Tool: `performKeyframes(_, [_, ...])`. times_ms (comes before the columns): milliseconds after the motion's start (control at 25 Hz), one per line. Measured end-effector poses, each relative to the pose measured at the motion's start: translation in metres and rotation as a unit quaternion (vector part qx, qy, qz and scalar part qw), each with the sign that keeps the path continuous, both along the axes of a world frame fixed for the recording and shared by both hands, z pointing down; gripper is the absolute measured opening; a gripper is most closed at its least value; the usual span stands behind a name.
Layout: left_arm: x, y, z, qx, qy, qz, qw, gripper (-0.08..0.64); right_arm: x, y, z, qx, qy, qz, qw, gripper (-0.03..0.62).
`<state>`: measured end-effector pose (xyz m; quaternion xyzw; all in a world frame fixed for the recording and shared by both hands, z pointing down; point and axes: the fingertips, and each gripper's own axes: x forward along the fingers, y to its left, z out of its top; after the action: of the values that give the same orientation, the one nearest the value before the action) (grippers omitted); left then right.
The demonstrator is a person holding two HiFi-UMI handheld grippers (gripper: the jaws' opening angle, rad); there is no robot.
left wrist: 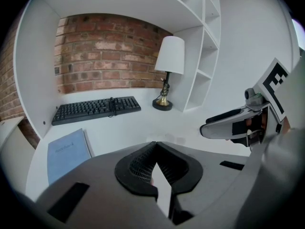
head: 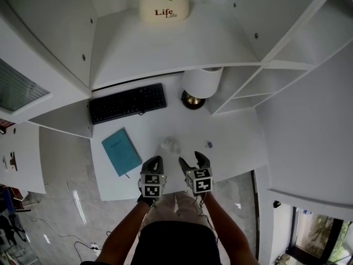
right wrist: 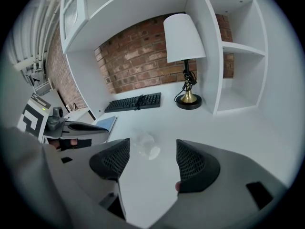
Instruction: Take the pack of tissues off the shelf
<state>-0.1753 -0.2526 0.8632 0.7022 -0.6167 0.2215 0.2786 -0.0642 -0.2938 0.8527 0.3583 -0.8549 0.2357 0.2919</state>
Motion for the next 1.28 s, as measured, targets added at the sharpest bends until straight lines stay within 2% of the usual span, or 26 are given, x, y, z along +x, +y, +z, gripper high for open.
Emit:
performKeyframes(280, [-0.013,-0.007,-0.015,0.016,-0.005,-0.017,0.9997,0.017,0.005,-0.007,-0.020,0.023,0.001,0.007,1.000,0.268])
performKeyframes(480, [-0.021,-0.018,-0.035,0.038,-0.011,-0.023,0.9990,0.017,0.007,-0.019,-0.045,0.046,-0.014,0.014,0.999,0.262])
performKeyframes(760, [-0.031,-0.038,-0.076,0.081,-0.022,-0.030,0.9961,0.017,0.005,-0.042,-0.092,0.087,-0.038,0.029,0.995,0.175])
performKeyframes(840, [-0.035,-0.042,-0.093,0.095,-0.018,-0.038,0.9946,0.017,0.005,-0.046,-0.109,0.102,-0.044,0.033,0.993,0.132])
performKeyframes(960, [-0.040,-0.051,-0.120,0.121,-0.012,-0.050,0.9913,0.017,0.001,-0.051,-0.131,0.122,-0.048,0.028,0.991,0.126])
performKeyframes(1120, [-0.046,-0.059,-0.155,0.155,-0.024,-0.049,0.9864,0.017,-0.006,-0.061,-0.162,0.154,-0.054,0.019,0.986,0.112])
performKeyframes(1280, [-0.054,-0.062,-0.183,0.181,-0.025,-0.060,0.9813,0.017,-0.013,-0.072,-0.197,0.179,-0.077,0.017,0.981,0.091])
